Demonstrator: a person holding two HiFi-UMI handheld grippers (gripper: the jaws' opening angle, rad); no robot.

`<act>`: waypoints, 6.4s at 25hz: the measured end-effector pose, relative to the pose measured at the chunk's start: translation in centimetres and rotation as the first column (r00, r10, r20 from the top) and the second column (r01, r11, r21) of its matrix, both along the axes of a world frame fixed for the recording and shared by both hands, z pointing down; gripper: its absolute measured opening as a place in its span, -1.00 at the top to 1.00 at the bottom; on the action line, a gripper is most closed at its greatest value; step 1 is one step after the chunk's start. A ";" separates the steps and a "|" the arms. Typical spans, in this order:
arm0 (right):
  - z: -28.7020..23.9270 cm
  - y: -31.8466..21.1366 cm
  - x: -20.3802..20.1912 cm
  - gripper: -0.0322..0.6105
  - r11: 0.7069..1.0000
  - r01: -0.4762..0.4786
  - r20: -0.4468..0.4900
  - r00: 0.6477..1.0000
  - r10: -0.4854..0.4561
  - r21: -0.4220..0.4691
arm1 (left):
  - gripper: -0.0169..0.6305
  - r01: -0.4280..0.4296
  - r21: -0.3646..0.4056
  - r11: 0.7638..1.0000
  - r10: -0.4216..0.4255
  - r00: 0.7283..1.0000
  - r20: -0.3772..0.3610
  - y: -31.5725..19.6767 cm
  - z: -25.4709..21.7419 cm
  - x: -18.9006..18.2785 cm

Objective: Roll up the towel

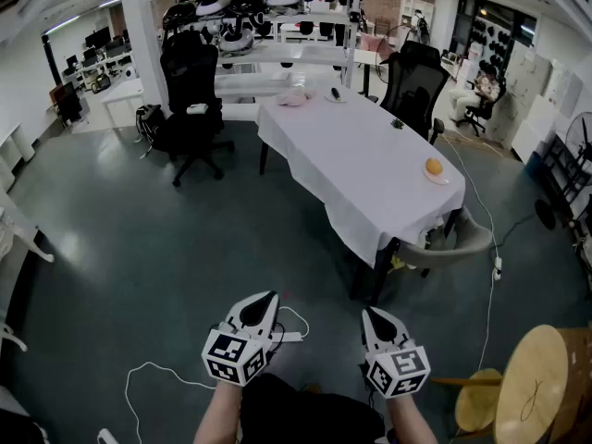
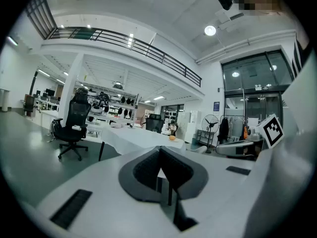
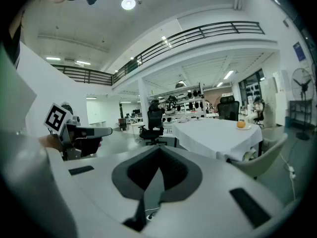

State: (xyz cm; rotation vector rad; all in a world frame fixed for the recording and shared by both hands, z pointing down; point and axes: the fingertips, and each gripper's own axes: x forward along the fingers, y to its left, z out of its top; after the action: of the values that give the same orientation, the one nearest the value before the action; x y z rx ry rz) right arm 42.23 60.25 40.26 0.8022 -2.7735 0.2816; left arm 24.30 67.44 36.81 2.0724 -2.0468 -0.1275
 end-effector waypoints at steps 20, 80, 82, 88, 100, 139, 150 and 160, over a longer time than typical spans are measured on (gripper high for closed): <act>0.9 -0.4 1.3 0.88 0.998 -0.055 -0.010 0.998 0.055 -0.041 | 0.91 0.051 -0.045 0.998 -0.054 0.996 -0.074 0.6 2.2 2.1; -0.2 -35.2 -16.1 -0.08 1.000 0.022 -0.015 1.000 -0.022 -0.006 | -0.17 0.107 -0.037 0.994 -0.109 0.993 -0.051 -29.9 1.6 -17.7; 0.2 -34.6 -16.3 -0.08 0.999 0.034 -0.022 0.999 -0.034 -0.016 | -0.17 0.109 -0.047 0.993 -0.112 0.992 -0.057 -29.1 2.1 -17.5; 1.4 -33.3 -16.9 -0.08 0.995 0.086 -0.061 0.994 -0.089 -0.046 | -0.17 0.148 -0.084 0.985 -0.155 0.983 -0.095 -27.1 3.7 -16.9; 2.9 -35.7 -20.9 -0.08 0.991 0.119 -0.067 0.990 -0.124 -0.068 | -0.17 0.182 -0.095 0.979 -0.191 0.977 -0.098 -28.9 4.8 -20.3; 2.5 -60.1 -42.8 -0.05 0.995 0.089 -0.063 0.994 -0.091 -0.034 | -0.17 0.214 -0.079 0.974 -0.219 0.975 -0.048 -50.3 3.7 -44.2; 5.3 -59.2 -44.9 -0.05 0.989 0.108 -0.091 0.989 -0.117 -0.098 | -0.17 0.241 -0.158 0.958 -0.255 0.963 -0.081 -48.1 7.0 -45.1; 6.9 -59.3 -47.9 -0.05 0.984 0.113 -0.097 0.987 -0.127 -0.140 | -0.17 0.206 -0.159 0.965 -0.223 0.970 -0.096 -50.3 8.2 -47.8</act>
State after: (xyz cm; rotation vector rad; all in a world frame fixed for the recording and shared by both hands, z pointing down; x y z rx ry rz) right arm -5.66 0.90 47.12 0.5966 -2.6586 0.3863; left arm -23.52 17.13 45.03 1.7134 -2.1365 -0.1213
